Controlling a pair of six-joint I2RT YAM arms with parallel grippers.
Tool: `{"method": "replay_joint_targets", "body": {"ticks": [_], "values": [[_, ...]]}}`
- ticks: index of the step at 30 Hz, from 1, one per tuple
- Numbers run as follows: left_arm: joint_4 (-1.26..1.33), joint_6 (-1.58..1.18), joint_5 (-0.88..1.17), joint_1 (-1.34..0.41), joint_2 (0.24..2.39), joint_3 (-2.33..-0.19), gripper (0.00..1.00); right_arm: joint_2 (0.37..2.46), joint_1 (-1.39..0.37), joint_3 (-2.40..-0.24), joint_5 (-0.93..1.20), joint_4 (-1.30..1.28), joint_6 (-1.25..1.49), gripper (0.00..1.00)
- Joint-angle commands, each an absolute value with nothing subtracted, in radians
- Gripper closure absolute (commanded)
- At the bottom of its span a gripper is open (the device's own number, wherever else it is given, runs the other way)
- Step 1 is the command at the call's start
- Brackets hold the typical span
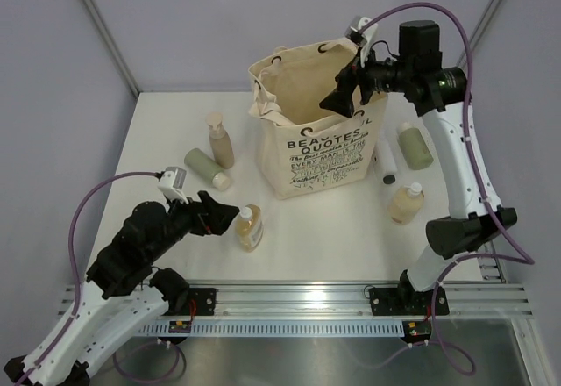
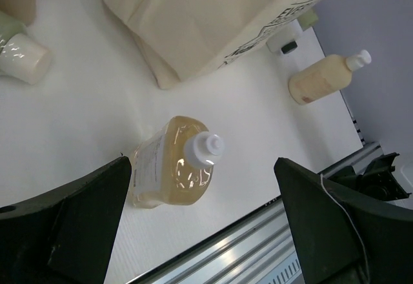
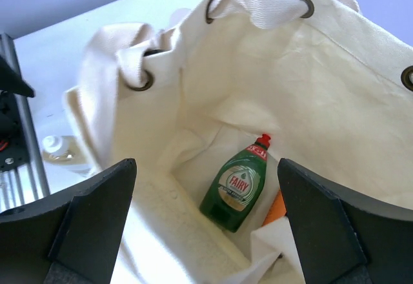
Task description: Place the personal care products into the canvas bag
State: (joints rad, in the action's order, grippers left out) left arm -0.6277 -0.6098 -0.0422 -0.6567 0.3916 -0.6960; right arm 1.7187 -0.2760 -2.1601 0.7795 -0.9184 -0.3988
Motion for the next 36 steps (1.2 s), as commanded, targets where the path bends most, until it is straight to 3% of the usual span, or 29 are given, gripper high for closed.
{"method": "replay_joint_targets", "body": {"ticks": [1, 5, 9, 13, 21, 25, 36], "values": [[-0.546, -0.569, 0.061, -0.658, 0.42, -0.724, 0.01, 1.615, -0.23, -2.094, 0.873, -0.916, -0.354, 0.01], [-0.577, -0.546, 0.106, -0.66, 0.534, -0.716, 0.01, 1.496, -0.146, -1.988, 0.755, -0.871, -0.31, 0.0], [-0.568, -0.509, 0.084, -0.678, 0.6, -0.722, 0.01, 1.437, 0.076, -1.902, 0.794, -0.838, -0.246, 0.01], [-0.589, -0.463, 0.089, -0.706, 0.637, -0.744, 0.01, 1.37, 0.185, -1.763, 0.818, -0.833, -0.258, 0.01], [-0.63, -0.482, -0.066, -0.877, 0.68, -0.712, 0.01, 1.218, 0.222, -1.494, 0.785, -0.73, -0.175, 0.01], [-0.643, -0.537, -0.286, -0.98, 0.718, -0.707, 0.01, 1.19, 0.222, -1.447, 0.782, -0.719, -0.16, 0.01], [-0.391, -0.706, -0.669, -1.123, 0.889, -0.555, 0.07, 1.151, 0.222, -1.305, 0.814, -0.68, -0.146, 0.01]]}}
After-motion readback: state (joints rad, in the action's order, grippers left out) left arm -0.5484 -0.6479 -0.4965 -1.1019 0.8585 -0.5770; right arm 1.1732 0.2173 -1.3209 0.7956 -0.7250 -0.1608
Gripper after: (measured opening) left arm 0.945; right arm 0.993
